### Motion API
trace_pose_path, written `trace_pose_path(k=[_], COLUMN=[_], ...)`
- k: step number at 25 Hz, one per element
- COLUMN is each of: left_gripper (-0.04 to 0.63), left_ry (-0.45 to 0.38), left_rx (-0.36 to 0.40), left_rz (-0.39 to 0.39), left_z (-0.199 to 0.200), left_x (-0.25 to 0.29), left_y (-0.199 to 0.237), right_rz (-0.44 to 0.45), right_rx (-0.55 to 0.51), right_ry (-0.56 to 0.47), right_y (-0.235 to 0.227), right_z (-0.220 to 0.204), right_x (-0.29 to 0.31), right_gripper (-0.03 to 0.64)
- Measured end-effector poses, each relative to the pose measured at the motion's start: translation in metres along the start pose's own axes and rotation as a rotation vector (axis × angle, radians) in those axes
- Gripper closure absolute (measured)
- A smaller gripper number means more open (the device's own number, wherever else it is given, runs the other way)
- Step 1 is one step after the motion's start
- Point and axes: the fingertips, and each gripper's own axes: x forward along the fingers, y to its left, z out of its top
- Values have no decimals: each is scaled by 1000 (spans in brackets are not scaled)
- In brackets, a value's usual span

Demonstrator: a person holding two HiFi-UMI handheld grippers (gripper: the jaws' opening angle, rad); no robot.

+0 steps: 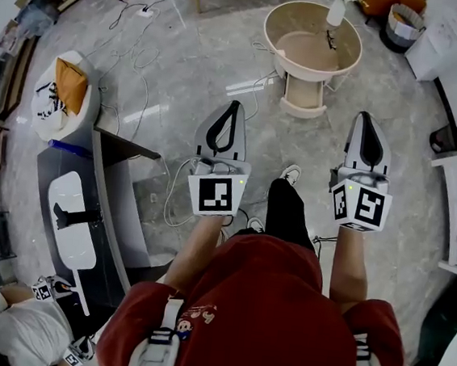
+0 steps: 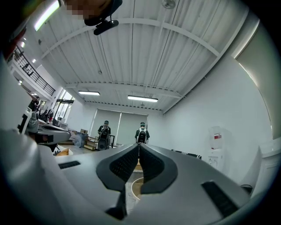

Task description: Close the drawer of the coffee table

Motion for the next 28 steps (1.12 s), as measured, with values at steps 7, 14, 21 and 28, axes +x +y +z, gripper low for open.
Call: trace_pose_path(k=[7, 14, 21, 28], left_gripper=[583, 583, 583, 583], left_ry=[4, 8, -10, 8], left_rx=[20, 43, 82, 81], left_rz=[-26, -46, -69, -118], left_z=[-16, -18, -15, -20], left_x=[73, 184, 277, 338], left_y=[-2, -9, -30, -56], right_rz=[-28, -34, -46, -35], right_rx=[31, 44, 56, 52], right_ry=[15, 34, 49, 65], right_y=[-31, -83, -139, -173], right_z=[-33, -55, -74, -93], right_x=[61, 151, 220, 254], right_gripper=[592, 592, 592, 592])
